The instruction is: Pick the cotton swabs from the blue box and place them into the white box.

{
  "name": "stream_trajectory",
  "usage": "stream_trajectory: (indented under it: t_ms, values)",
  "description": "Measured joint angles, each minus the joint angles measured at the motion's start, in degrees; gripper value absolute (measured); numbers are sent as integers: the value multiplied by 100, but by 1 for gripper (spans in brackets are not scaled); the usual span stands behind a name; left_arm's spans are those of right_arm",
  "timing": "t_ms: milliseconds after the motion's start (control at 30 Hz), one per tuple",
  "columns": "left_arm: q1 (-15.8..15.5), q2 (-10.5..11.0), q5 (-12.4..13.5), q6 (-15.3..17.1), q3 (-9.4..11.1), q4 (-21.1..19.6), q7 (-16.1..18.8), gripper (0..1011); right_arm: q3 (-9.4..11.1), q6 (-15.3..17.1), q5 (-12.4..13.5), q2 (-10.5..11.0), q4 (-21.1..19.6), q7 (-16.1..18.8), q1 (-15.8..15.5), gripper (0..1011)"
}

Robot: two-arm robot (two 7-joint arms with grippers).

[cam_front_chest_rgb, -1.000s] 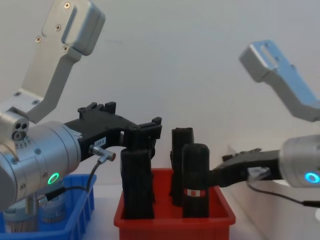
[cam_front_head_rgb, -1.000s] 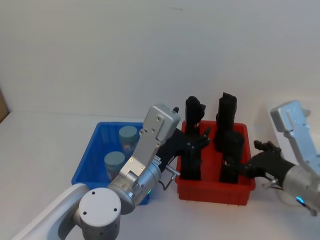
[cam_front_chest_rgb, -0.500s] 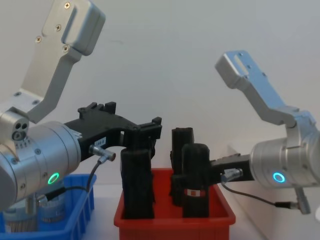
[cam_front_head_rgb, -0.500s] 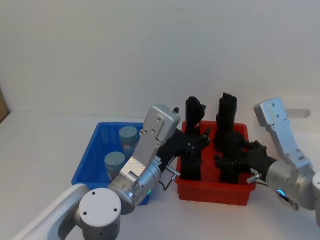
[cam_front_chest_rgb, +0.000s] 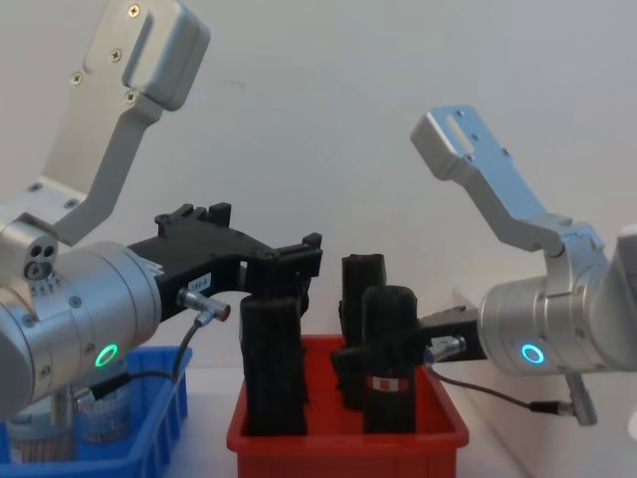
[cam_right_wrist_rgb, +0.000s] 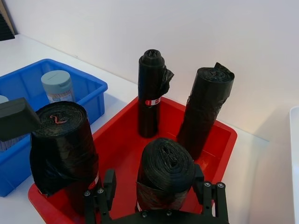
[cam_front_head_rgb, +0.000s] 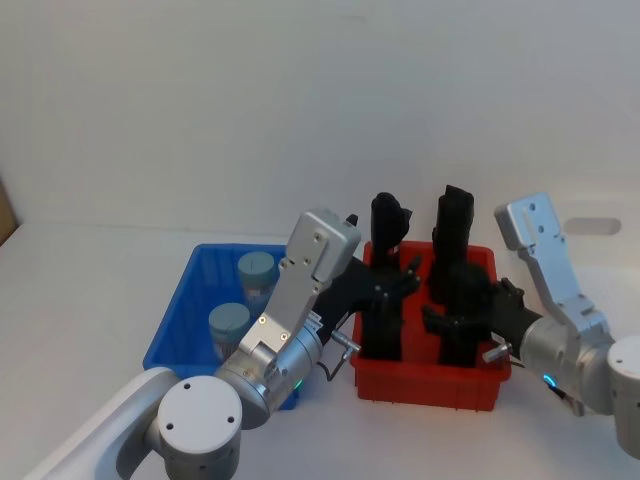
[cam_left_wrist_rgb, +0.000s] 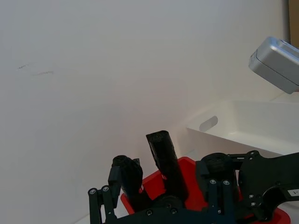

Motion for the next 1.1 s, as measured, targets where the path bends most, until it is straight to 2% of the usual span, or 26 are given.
stream_trajectory:
  t_ms: [200, 333, 467, 800, 900, 1100]
  values:
    - [18, 20, -3, 16, -8, -16, 3, 1003, -10, -8, -9, -21, 34, -26, 20, 1002]
    - [92, 113, -36, 86, -48, -109, 53, 1003, -15, -12, -13, -31, 51, -35, 30, 1002]
    - [242, 308, -127, 183, -134, -296, 156, 1003, -18, -14, -17, -37, 61, -42, 34, 996]
    - [590, 793, -325, 407, -367, -776, 416, 1003, -25, -21, -24, -47, 79, -53, 43, 769]
    - [681, 912, -391, 461, -433, -897, 477, 1003, -26, -21, -25, -48, 82, -55, 45, 630]
    - [817, 1089, -564, 591, -539, -1063, 556, 1003, -27, -21, -25, -50, 85, -58, 48, 478]
